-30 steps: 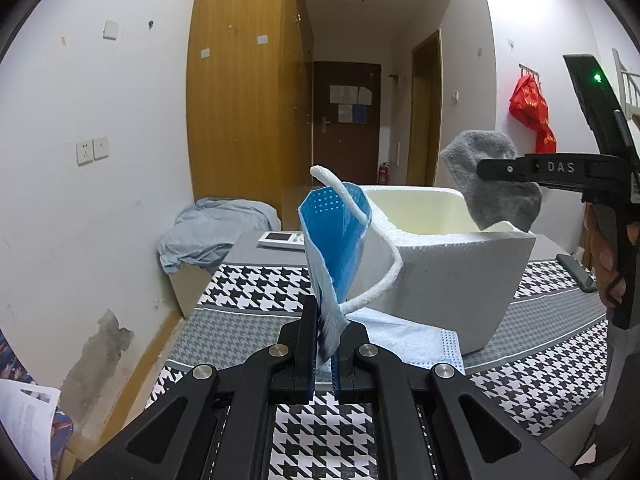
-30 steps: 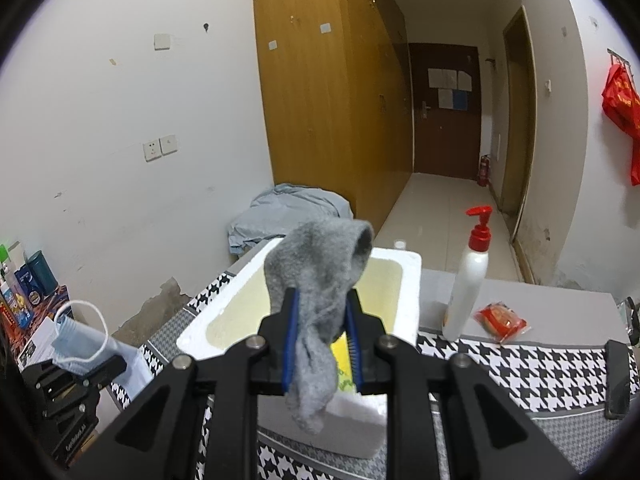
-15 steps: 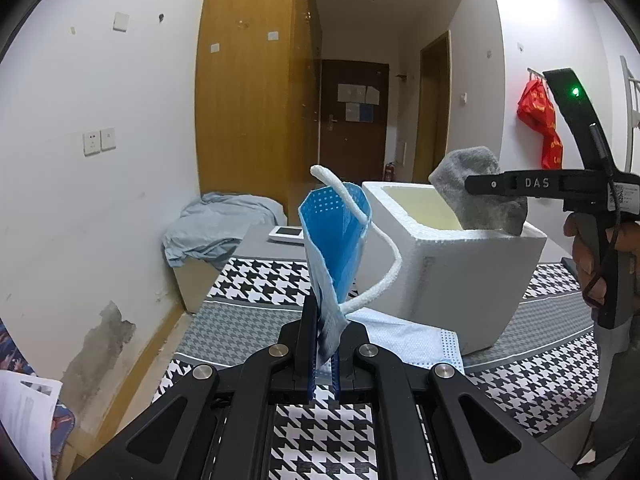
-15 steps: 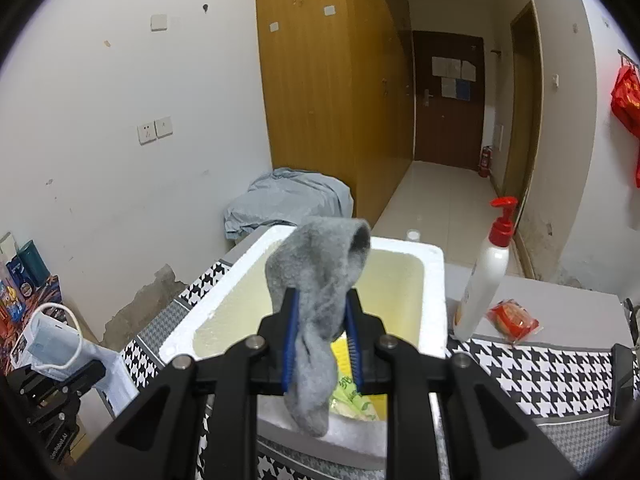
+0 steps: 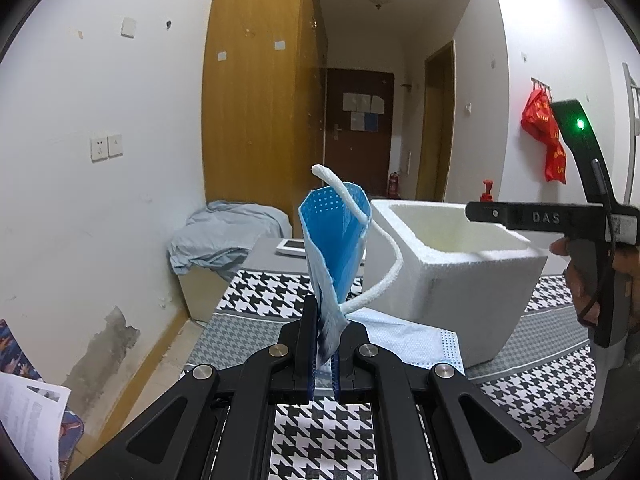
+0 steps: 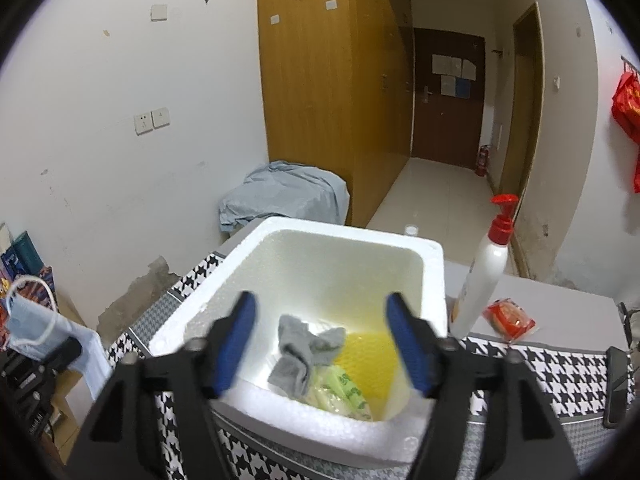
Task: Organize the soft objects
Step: 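Lower the grey sock into the foam box and open the right tool, then lower the blue mask into the foam box and open the left tool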
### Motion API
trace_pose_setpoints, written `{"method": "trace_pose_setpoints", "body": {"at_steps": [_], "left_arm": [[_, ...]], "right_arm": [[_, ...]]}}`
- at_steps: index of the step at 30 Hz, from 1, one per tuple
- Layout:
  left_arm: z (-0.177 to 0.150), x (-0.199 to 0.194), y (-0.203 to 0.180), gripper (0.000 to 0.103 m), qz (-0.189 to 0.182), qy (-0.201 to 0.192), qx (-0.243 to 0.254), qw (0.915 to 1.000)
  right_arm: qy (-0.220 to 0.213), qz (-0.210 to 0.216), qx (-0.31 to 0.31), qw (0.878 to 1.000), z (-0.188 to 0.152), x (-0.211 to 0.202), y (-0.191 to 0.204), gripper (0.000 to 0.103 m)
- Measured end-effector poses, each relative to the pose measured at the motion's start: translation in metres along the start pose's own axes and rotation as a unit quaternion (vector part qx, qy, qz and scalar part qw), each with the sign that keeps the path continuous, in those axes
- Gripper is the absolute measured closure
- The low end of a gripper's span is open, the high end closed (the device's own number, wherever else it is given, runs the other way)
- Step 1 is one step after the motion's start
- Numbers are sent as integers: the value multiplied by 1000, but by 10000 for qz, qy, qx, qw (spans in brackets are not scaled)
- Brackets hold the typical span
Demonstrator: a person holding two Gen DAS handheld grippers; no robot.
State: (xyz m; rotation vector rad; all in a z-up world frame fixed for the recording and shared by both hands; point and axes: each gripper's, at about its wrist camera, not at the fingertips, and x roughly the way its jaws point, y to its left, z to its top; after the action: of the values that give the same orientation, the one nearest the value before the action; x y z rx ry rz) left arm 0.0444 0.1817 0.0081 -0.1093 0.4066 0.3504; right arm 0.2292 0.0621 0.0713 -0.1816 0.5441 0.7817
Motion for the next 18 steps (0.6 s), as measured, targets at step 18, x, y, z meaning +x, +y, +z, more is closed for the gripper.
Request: {"method": "trace_pose_setpoints", "body": {"at_steps": [18], "left_arm": [[39, -9, -14, 97, -356, -382, 53, 9986]], "right_arm": [[-323, -166, 133, 9993, -9, -40, -21, 4]]}}
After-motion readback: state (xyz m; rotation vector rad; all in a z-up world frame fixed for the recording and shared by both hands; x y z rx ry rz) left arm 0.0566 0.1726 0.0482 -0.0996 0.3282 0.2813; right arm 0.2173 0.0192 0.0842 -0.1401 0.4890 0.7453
